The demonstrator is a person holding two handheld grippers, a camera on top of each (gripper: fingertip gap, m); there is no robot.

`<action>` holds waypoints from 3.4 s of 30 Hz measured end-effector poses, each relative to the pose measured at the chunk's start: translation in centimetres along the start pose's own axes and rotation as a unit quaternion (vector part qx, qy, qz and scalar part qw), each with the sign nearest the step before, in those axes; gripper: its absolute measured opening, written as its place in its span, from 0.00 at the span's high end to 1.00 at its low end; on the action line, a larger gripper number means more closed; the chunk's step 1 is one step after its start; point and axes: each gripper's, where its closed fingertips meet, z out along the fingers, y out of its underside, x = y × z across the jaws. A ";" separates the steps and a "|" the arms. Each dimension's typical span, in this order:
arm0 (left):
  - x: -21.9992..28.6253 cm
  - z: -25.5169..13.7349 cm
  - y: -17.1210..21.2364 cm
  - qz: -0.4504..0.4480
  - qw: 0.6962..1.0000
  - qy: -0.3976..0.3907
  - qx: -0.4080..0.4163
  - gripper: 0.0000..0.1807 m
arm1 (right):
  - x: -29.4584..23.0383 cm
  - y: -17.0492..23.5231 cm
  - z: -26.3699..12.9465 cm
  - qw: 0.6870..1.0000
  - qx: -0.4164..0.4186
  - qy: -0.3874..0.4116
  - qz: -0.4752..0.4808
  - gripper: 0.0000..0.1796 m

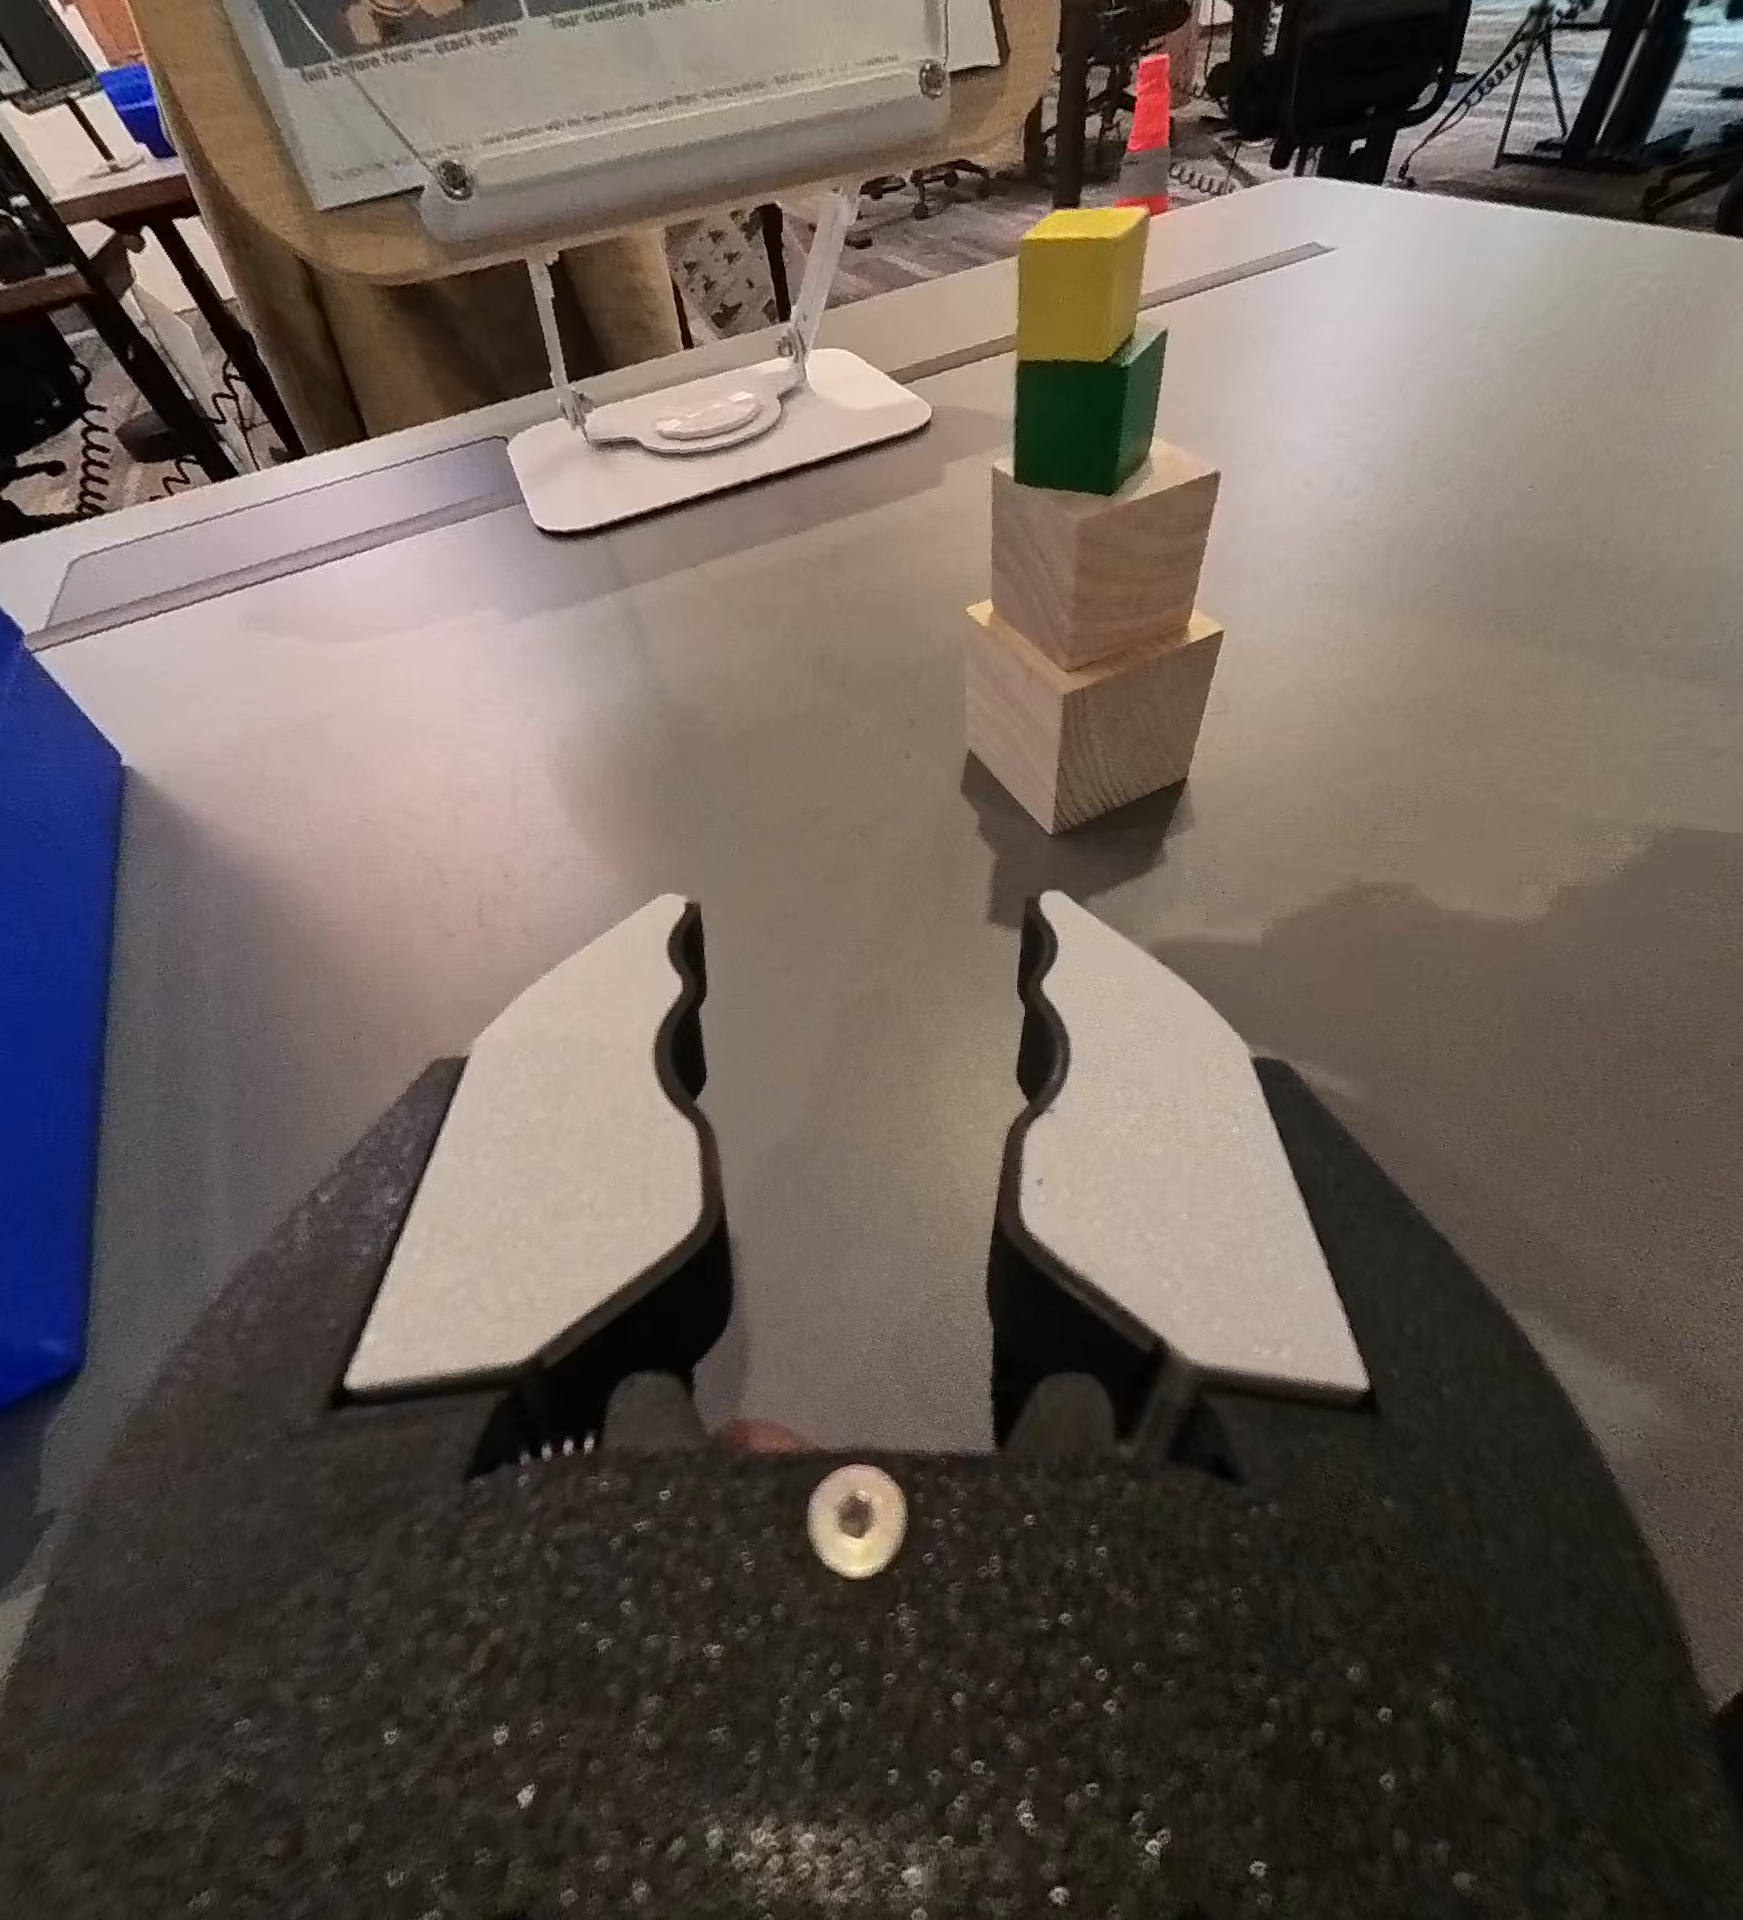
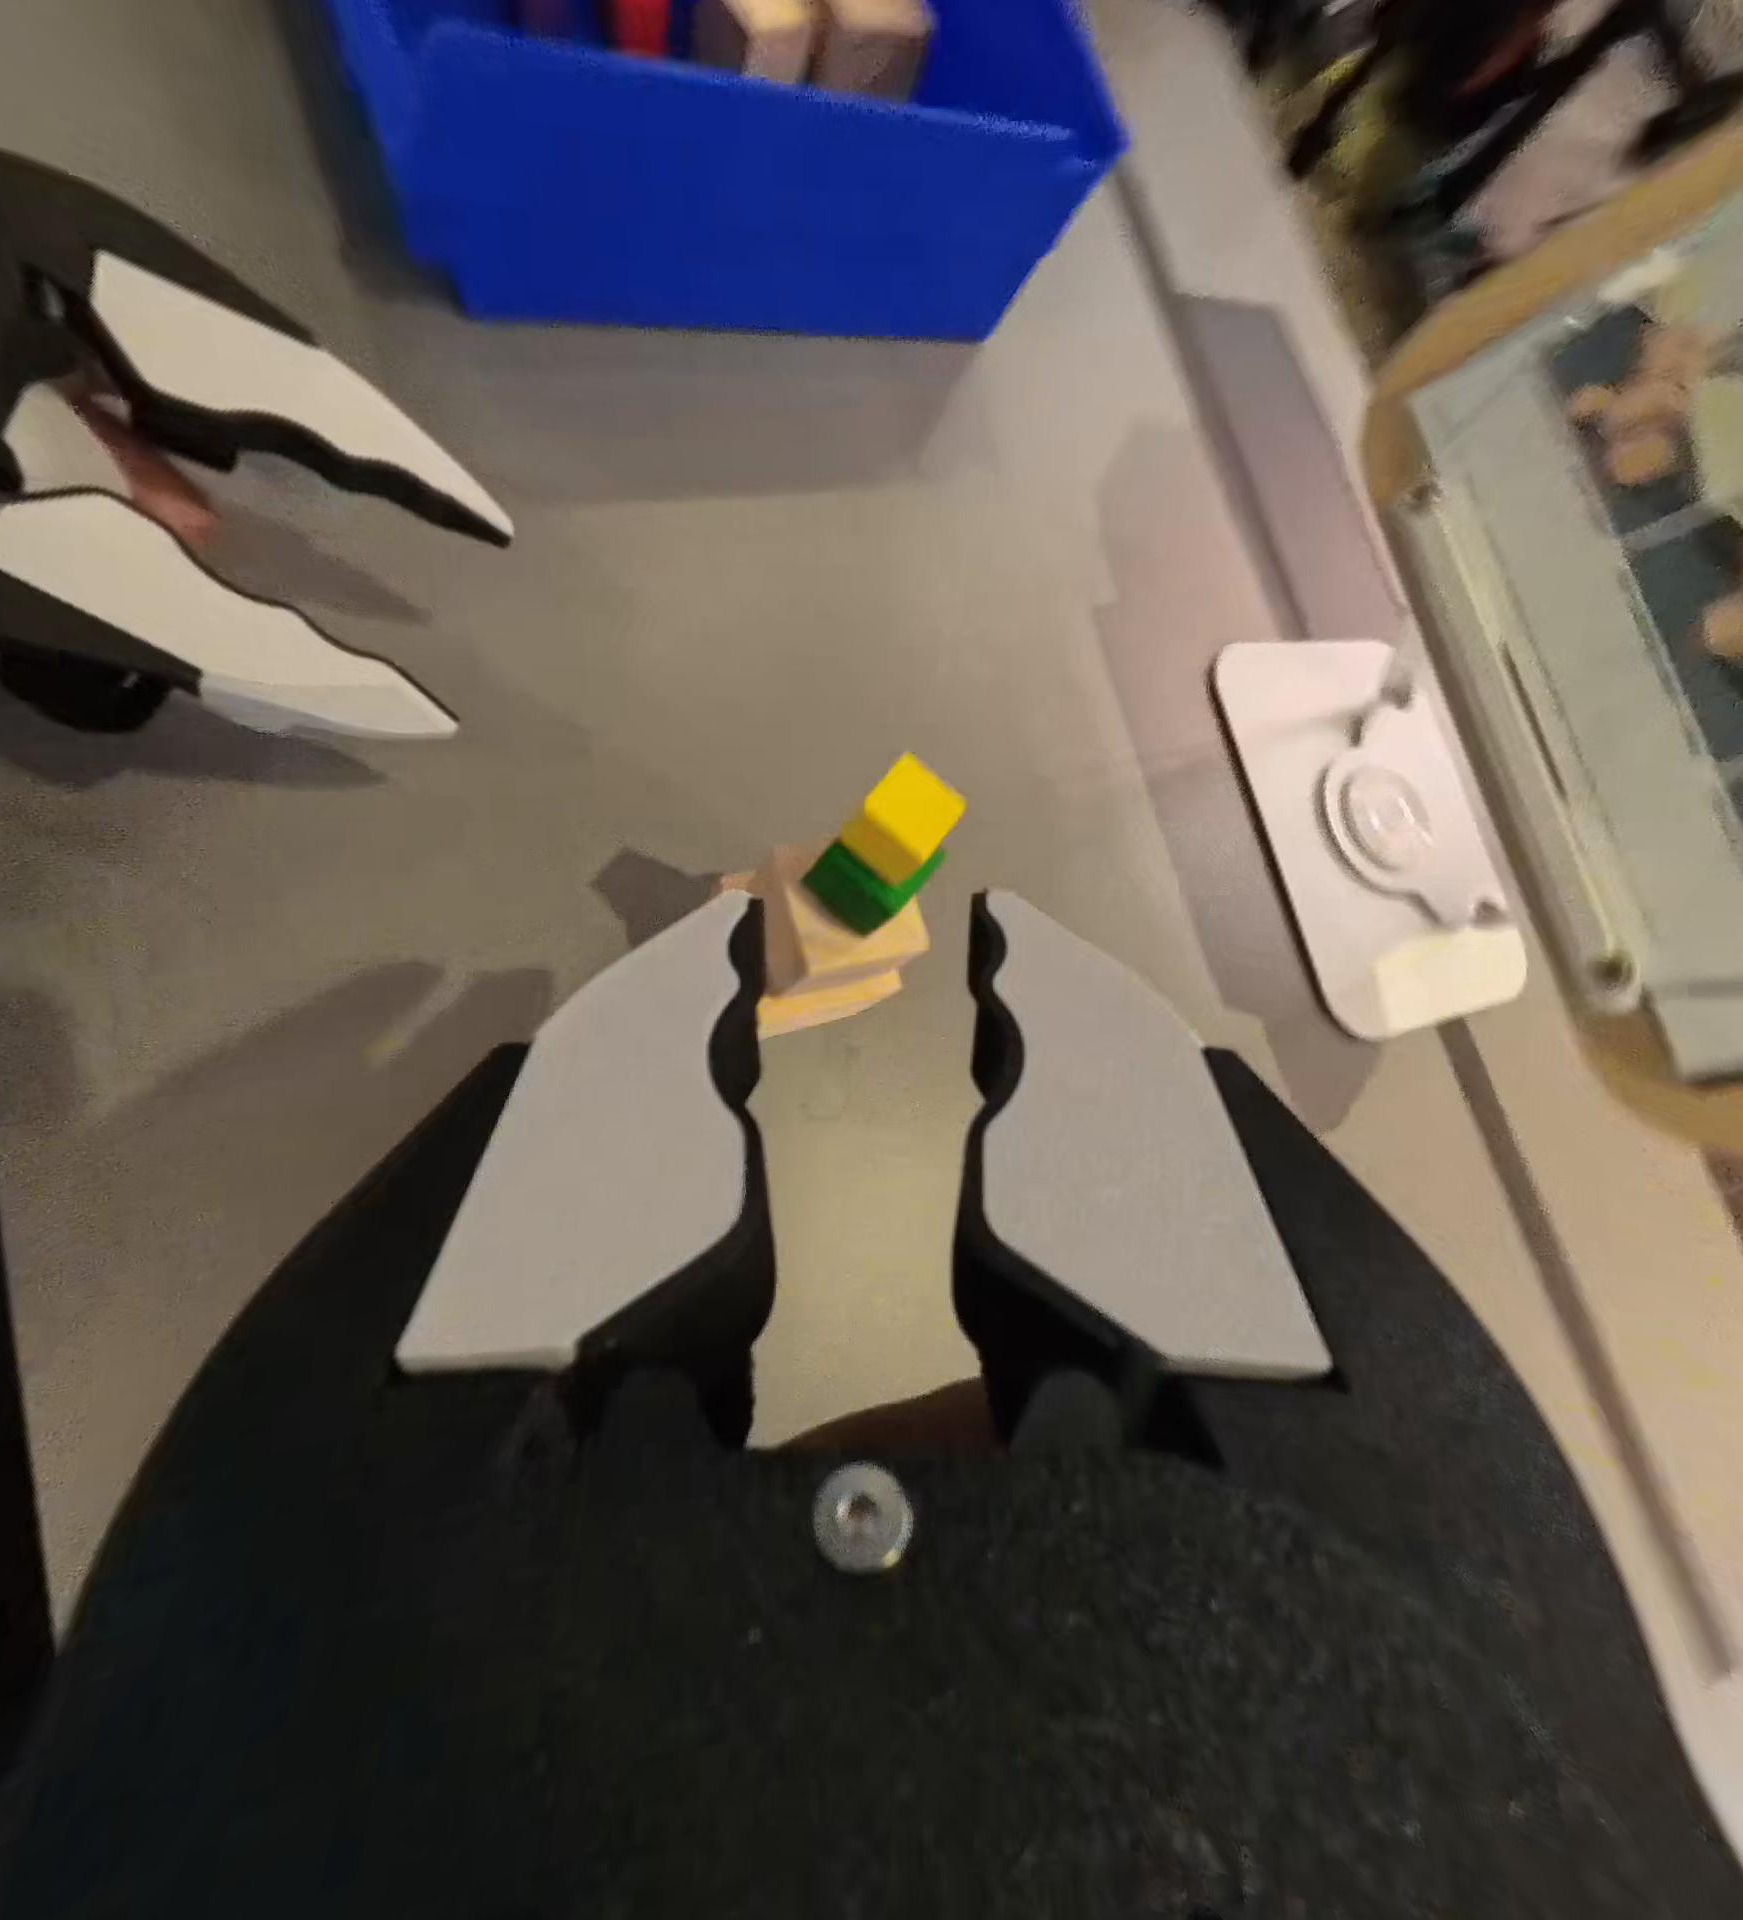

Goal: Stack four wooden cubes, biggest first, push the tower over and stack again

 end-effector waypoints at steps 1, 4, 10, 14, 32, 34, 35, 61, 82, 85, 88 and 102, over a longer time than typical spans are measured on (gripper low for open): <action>-0.1 0.0 0.0 -0.001 1.000 -0.002 0.000 0.68 | -0.5 1.4 -0.3 0.999 0.026 0.033 0.032 0.79; -0.5 0.0 0.0 -0.002 1.000 -0.019 0.000 0.68 | -1.8 6.2 -0.4 0.978 0.099 0.095 0.154 0.79; -0.4 0.4 0.4 0.004 1.000 -0.022 -0.019 0.72 | -2.7 11.8 -1.0 0.937 0.169 0.144 0.272 0.79; 0.3 0.5 0.4 0.021 1.000 -0.009 -0.020 0.74 | -2.8 12.2 -1.8 0.937 0.177 0.163 0.253 0.81; 2.3 2.2 0.7 0.040 0.996 0.055 -0.049 1.00 | -3.2 12.2 -1.9 0.940 0.172 0.169 0.243 0.85; 2.6 2.7 0.7 0.043 0.996 0.060 -0.055 1.00 | -3.1 12.2 -1.9 0.939 0.174 0.170 0.243 0.85; 3.1 3.0 0.7 0.044 0.995 0.068 -0.059 1.00 | -3.1 12.2 -2.0 0.939 0.175 0.170 0.243 0.85; -1.1 5.3 3.3 0.016 0.976 -0.018 -0.216 1.00 | -0.1 14.4 -4.6 0.887 0.216 0.227 0.339 0.85; 1.9 2.2 -1.2 0.060 0.997 -0.051 0.006 0.76 | -1.8 13.2 -3.0 0.927 0.156 0.253 0.229 0.86; 1.9 1.7 -1.1 0.061 0.997 -0.044 0.007 0.76 | -1.8 13.2 -3.0 0.927 0.158 0.246 0.233 0.86; 1.9 0.9 -0.4 0.060 0.998 -0.020 -0.003 0.70 | -1.7 13.3 -3.0 0.926 0.162 0.238 0.244 0.86; 2.4 0.8 -0.2 0.045 0.999 0.014 -0.006 0.68 | -1.6 13.3 -3.2 0.923 0.166 0.242 0.248 0.86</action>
